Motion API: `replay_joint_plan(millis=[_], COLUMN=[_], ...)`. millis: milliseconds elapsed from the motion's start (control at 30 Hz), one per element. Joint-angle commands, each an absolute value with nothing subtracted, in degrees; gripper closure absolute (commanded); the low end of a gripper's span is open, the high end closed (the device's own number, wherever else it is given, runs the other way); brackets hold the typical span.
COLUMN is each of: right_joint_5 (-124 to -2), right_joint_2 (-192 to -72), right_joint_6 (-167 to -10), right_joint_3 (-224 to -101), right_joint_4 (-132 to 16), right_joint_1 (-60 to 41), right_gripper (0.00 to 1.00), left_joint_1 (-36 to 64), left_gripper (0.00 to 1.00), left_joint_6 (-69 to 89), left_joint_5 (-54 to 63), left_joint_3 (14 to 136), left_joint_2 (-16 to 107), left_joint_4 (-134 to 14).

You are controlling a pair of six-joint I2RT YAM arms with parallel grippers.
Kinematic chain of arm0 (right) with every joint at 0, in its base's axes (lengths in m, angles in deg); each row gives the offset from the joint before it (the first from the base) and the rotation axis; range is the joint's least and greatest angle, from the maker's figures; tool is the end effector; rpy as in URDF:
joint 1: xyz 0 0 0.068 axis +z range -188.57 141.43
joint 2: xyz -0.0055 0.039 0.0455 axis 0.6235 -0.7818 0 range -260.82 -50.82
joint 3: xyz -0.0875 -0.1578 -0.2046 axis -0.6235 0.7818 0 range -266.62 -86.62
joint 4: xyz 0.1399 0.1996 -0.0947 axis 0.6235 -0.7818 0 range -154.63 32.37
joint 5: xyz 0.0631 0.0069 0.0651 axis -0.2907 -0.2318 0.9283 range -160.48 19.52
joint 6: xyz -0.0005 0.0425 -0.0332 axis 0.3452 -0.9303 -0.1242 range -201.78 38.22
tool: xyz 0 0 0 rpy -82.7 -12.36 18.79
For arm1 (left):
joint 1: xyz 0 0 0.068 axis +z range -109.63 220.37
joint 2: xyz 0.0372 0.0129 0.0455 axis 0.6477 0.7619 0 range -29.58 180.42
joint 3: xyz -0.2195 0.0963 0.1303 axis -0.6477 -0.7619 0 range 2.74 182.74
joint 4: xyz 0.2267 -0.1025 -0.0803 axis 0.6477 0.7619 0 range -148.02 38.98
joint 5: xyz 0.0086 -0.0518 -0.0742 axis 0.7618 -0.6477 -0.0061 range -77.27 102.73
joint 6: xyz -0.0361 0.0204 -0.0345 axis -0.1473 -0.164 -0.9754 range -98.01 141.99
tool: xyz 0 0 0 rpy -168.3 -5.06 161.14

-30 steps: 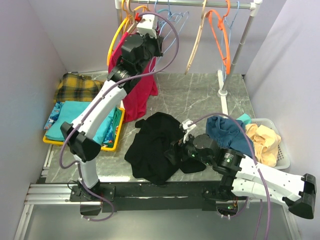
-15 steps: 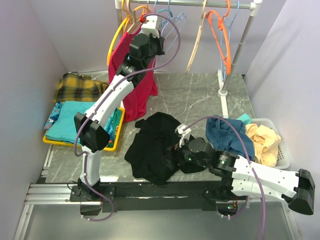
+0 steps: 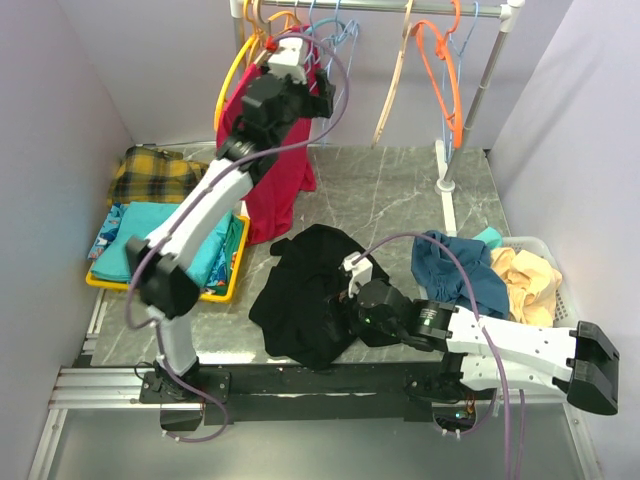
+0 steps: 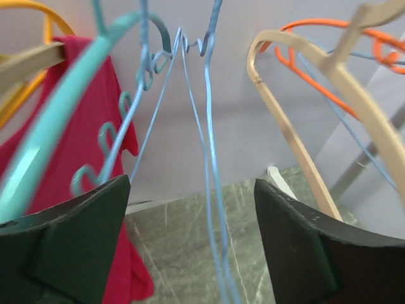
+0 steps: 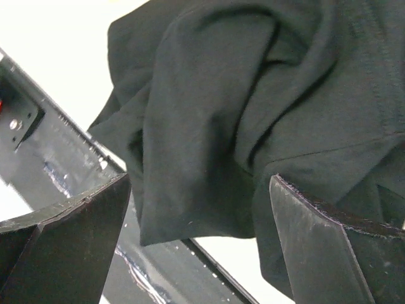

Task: Remove the t-shirt from the hanger
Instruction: Place the hanger at the clothesline.

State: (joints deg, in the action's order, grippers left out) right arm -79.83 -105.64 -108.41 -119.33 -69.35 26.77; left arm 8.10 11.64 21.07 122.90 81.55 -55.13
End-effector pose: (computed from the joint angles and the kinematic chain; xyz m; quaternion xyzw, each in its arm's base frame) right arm 0.0921 0.1868 0.2318 -0.2552 0.8423 0.2875 0.3777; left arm 0.3885 -0.2392 0.4692 0.0736 0.6647 -0.2243 0.7089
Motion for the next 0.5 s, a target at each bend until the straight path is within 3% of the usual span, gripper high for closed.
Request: replay_joint_plan(millis=[0,133,300,467], right_joint_5=[-89.01,-91.93,-93.42,-93.69], right_joint_2=[-107.32,-109.79,-115.14,-129.37], right_joint_6=[-112.17,-114.21,-117.09,-118.25], right_joint_3=[-123.61,-126.69,-129.68,-137.58], right_joint_4=[-71.33,-74.41,-73.53,-74.86], right_joint_1=[28.13,29.36,30.07,30.42], right_gripper=[0.0,0.0,0.0,0.0], left_joint_1=[6.71,1.72,-3.04,-4.1], left_gripper=[0.12,0.01,0.01,0.0], left_joint_6=[15.05,17.24,10.25,3.81], left_joint_5=[20.46,27.83,34.43,35.76], left_joint_3=[111.76,96.03,75.45,60.42], left_joint_2=[63.89,49.46,30.4,16.42], left_joint_4=[-62.93,-67.16,-65.94,-59.79])
